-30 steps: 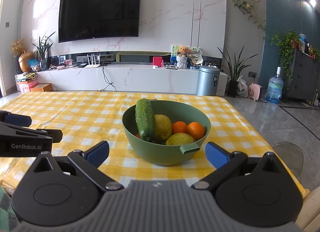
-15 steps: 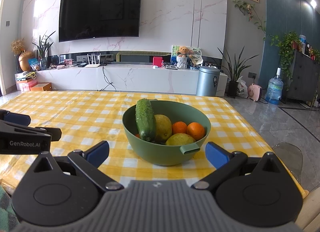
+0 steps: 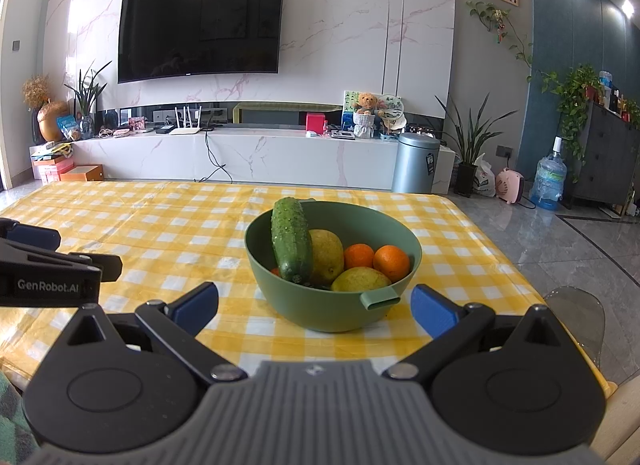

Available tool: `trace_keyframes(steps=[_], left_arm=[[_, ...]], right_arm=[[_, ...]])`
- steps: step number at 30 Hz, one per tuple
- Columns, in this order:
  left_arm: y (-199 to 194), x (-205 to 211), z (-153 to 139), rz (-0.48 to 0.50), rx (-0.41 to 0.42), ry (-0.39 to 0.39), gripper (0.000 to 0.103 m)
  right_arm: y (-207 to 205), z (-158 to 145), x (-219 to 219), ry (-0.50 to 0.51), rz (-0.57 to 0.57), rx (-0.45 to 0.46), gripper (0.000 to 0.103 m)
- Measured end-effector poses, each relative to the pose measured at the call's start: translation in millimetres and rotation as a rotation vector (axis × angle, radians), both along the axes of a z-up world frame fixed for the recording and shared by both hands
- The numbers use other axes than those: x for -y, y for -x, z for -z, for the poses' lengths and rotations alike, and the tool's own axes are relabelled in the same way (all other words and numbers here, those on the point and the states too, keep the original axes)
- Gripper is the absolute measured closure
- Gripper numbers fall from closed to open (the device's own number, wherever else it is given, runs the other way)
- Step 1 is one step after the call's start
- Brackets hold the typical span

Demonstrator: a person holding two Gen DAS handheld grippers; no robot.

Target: Organize fruits

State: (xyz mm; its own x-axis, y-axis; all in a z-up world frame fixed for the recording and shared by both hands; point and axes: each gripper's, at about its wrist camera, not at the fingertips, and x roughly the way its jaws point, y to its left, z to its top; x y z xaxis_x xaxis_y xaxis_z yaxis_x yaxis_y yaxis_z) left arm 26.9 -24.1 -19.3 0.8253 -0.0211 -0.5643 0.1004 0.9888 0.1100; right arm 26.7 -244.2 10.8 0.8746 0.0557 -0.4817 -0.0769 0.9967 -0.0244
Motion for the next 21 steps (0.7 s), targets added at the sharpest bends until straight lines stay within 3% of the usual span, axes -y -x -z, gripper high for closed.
trace_keyframes(steps=[21], left_arm=[[1.6, -1.9, -2.0, -0.004, 0.002, 0.011, 0.015]], right_arm=[[0.3, 1.0, -0.8, 0.002, 0.000, 0.000, 0.004]])
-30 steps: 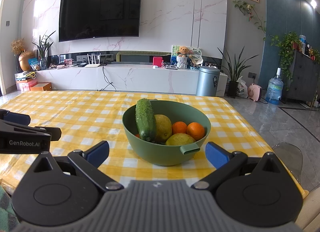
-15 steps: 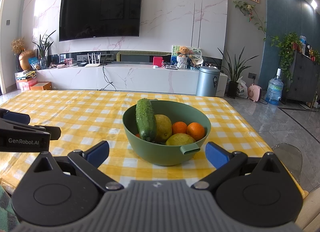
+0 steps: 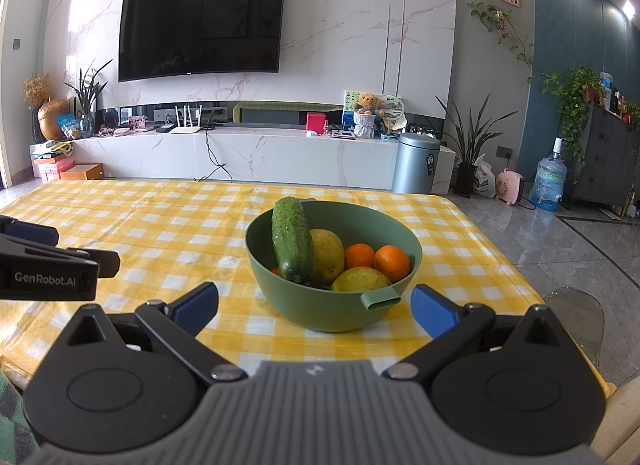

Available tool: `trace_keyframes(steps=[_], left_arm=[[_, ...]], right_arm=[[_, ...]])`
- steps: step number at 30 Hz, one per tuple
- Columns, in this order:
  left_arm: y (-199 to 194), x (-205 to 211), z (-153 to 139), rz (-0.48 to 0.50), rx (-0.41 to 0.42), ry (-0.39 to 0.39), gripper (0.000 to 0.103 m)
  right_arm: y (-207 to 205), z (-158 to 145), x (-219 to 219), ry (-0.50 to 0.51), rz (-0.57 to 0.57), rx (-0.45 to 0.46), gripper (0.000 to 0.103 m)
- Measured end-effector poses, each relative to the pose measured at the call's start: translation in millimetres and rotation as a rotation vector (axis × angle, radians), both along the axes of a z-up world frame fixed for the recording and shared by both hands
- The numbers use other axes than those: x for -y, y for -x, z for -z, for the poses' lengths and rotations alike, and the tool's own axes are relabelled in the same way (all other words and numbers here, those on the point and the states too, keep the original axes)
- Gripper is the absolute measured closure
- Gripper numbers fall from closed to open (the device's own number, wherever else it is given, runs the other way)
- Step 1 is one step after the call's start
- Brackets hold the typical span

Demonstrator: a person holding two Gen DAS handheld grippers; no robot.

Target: Organize fruits

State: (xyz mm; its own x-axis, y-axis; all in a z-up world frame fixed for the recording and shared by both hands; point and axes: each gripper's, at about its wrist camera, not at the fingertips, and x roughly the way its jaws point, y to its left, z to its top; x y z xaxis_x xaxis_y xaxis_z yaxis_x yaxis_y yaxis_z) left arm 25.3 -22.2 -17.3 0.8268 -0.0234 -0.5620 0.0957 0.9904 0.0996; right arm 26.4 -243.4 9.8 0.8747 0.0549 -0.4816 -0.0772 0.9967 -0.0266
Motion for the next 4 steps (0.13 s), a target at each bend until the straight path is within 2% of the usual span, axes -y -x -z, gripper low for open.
trace_keyframes(steps=[4], left_arm=[[1.5, 1.2, -1.4, -0.008, 0.011, -0.001, 0.015]], right_arm=[[0.3, -0.3, 0.3, 0.002, 0.000, 0.000, 0.004]])
